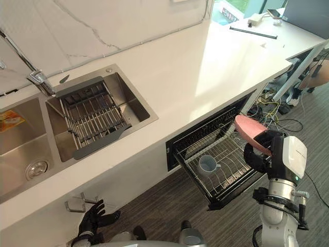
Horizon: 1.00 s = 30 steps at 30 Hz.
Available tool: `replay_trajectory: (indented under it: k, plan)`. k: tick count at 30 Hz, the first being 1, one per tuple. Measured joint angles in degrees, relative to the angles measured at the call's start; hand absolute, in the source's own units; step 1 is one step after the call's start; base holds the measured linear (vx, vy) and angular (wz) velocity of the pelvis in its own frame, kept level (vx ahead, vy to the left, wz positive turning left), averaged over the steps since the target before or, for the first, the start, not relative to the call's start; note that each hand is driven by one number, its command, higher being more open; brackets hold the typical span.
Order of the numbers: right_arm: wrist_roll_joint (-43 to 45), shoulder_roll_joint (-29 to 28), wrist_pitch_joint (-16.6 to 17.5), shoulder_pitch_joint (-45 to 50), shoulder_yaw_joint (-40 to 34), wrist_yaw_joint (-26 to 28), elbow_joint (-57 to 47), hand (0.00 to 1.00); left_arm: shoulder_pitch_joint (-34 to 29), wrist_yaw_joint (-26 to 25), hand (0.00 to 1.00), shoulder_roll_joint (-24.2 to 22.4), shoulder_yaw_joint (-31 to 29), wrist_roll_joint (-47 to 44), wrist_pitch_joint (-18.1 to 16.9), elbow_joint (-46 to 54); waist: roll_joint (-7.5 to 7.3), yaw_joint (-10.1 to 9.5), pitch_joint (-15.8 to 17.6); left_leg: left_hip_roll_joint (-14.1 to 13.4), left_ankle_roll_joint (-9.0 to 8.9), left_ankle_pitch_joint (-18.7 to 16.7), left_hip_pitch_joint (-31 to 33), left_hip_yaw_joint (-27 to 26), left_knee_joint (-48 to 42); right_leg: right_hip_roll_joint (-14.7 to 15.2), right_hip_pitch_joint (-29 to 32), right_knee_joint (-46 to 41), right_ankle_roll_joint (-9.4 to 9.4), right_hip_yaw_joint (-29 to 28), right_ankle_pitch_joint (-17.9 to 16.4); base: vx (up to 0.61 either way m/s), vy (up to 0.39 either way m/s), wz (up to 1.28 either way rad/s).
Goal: Walk over to the sink, pick up the cup, carry it to the dishwasher, place the cup inside the dishwasher, then close the dishwasher door
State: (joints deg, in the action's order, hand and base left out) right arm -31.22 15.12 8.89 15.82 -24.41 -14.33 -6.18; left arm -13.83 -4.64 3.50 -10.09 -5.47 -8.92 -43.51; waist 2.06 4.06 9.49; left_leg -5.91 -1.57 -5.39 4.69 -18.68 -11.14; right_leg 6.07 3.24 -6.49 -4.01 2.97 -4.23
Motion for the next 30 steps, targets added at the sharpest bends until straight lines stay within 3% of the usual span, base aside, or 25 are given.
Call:
replay_trajectory:
  k: [4,13,21,29,30]
  plan:
    - [2.91,-0.02,-1.31,-4.43,0.04,-0.35,1.97,0.30,1.73,-0.04,0.90,-0.02,0.51,-0.03,-0.03,0.15,1.76,-0.28,3.40,1.14,0.45,0.30,2.78,0.83,0.02,0.54,5.15,-3.84,-0.42,-1.50,-0.19,-0.10,0.039,-0.12]
    - [8.90,1.33,-2.33,-14.65,1.04,-3.37,7.84,0.30,4.66,-0.31,0.90,-0.21,2.83,-0.12,-0.41,1.03,2.58,-1.62,9.26,1.65,1.37,1.58,7.87,-1.27,-0.07,1.04,14.07,-8.83,-0.60,-4.42,-0.26,-0.08,0.007,-0.11]
    - [12.32,5.83,-2.99,-24.60,3.19,-3.80,17.03,0.30,6.74,-0.36,0.90,-0.31,3.95,-0.27,-1.75,3.19,4.37,-2.04,13.61,1.92,1.56,1.93,10.13,-2.20,-0.18,1.20,17.12,-9.50,-0.86,-6.12,0.19,0.02,0.008,-0.08]
    - [16.62,9.85,-3.36,-31.81,8.64,-3.67,27.18,0.30,9.31,-0.39,0.90,-0.02,5.02,-1.72,-2.39,2.93,5.40,-2.95,15.04,2.22,1.62,1.99,11.83,-2.19,-0.61,1.23,19.04,-9.39,-1.20,-7.31,0.43,0.03,0.005,-0.07]
    - [16.62,10.07,-3.35,-32.75,9.13,-3.66,27.77,0.90,9.47,-0.40,0.90,0.00,5.01,-1.84,-2.48,2.93,5.41,-2.95,15.17,2.27,1.63,2.00,11.85,-2.18,-0.62,1.26,19.07,-9.34,-1.24,-7.42,0.46,0.00,0.000,0.00]
